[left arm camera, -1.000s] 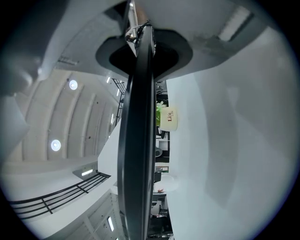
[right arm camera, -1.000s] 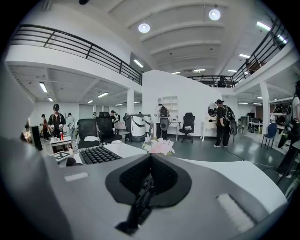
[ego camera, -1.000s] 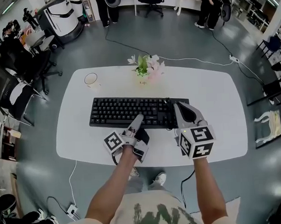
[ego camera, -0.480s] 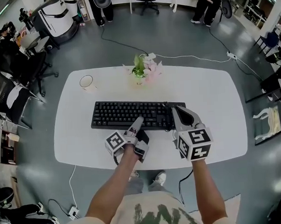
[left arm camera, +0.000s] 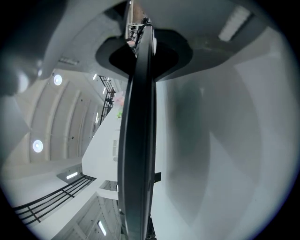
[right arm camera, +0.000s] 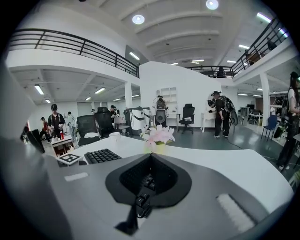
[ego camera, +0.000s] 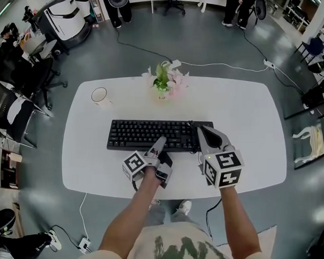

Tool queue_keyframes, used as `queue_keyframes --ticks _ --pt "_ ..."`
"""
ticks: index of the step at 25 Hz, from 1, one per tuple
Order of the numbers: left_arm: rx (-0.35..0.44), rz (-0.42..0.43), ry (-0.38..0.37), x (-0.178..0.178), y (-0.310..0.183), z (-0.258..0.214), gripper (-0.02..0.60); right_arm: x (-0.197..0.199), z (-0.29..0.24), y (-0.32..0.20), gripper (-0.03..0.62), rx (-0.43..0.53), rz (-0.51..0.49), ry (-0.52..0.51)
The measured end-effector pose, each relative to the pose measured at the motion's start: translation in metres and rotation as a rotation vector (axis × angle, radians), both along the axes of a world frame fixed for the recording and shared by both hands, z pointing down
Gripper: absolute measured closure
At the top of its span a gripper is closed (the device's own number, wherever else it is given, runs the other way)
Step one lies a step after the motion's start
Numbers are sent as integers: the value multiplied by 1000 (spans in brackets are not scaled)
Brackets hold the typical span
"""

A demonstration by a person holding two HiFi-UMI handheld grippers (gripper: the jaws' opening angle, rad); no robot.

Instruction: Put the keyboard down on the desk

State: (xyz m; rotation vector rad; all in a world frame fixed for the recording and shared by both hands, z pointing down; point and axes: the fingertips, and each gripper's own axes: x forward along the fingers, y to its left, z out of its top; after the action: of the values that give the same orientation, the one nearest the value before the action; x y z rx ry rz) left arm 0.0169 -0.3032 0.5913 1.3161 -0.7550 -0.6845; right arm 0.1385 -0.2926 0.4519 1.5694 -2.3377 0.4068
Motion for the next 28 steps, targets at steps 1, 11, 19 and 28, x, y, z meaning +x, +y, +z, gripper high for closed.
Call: queue_keyframes --ticks 1,11,19,28 --pt "-4 -3 3 0 -1 2 491 0 1 -1 595 -2 -1 0" --pt "-41 -7 22 1 -3 9 486 -1 10 -2 595 -16 -4 -5" --pt "-91 -13 0 0 -2 13 482 -1 11 -3 595 -18 -1 -10" --pt "-154 -45 -21 -2 -5 19 355 2 17 -2 595 -34 11 -25"
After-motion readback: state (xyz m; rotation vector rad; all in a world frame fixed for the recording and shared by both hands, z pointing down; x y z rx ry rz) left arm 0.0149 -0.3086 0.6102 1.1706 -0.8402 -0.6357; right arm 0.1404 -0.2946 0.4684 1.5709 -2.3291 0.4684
